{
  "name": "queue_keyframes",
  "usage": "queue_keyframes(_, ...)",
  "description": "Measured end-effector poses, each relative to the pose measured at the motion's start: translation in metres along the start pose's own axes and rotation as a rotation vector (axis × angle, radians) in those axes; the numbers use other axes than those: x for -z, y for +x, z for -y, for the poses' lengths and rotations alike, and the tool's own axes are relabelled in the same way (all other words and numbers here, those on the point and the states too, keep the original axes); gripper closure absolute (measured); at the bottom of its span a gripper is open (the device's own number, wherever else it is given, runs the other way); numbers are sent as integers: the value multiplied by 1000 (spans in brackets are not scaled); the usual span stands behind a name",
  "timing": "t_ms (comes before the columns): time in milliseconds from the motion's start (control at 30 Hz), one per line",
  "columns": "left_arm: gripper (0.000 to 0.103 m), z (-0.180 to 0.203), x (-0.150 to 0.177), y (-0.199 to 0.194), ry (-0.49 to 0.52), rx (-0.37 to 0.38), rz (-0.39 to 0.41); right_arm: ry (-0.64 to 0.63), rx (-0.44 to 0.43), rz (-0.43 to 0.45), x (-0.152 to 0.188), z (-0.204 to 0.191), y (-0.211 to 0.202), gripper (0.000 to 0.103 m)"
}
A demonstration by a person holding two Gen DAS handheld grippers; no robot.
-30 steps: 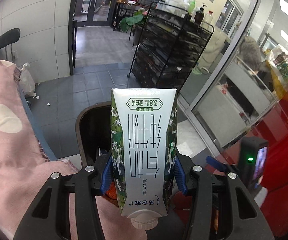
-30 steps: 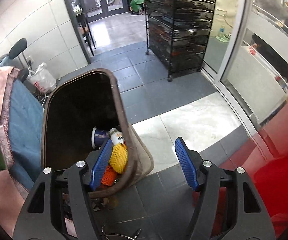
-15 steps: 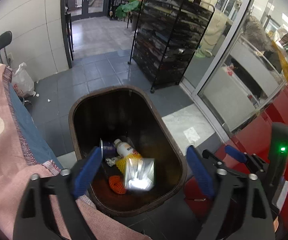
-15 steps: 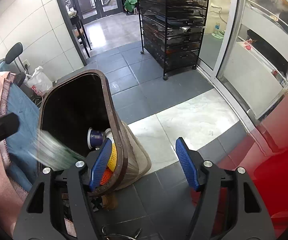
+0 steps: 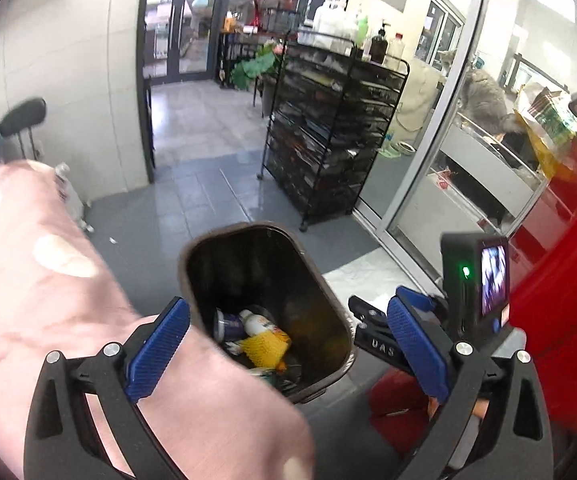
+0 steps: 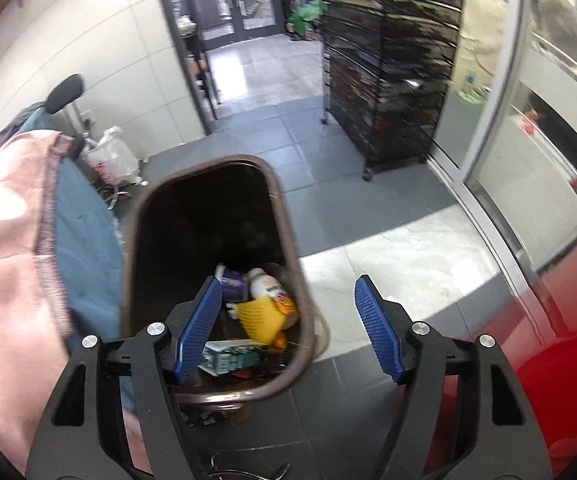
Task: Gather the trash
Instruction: 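Move both tools back over the table toward the mask and tissue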
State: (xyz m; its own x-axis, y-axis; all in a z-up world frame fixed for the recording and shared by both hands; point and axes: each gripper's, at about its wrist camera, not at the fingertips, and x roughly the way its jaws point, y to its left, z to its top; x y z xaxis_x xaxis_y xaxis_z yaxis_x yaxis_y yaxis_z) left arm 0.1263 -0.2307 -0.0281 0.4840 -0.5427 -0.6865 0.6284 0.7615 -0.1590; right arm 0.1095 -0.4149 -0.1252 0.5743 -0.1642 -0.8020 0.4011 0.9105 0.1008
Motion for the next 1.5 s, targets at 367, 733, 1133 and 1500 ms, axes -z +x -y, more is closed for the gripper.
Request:
queue_keyframes(367, 6, -51, 24, -72, -66, -181, 95, -190, -191, 49, -16, -90, -42, 34)
queue_keyframes(733, 6, -118, 56, -128, -235, -360, 131, -418, -375, 66, -17, -195, -78, 34)
queue_keyframes(1133, 6, -201, 110, -196, -414, -602, 133, -700, -557, 81, 7, -310, -123, 34)
queue_keyframes(1500, 6, -239, 145, -215, -529, -615, 106, -1050, -574, 79, 45, -420, -122, 34)
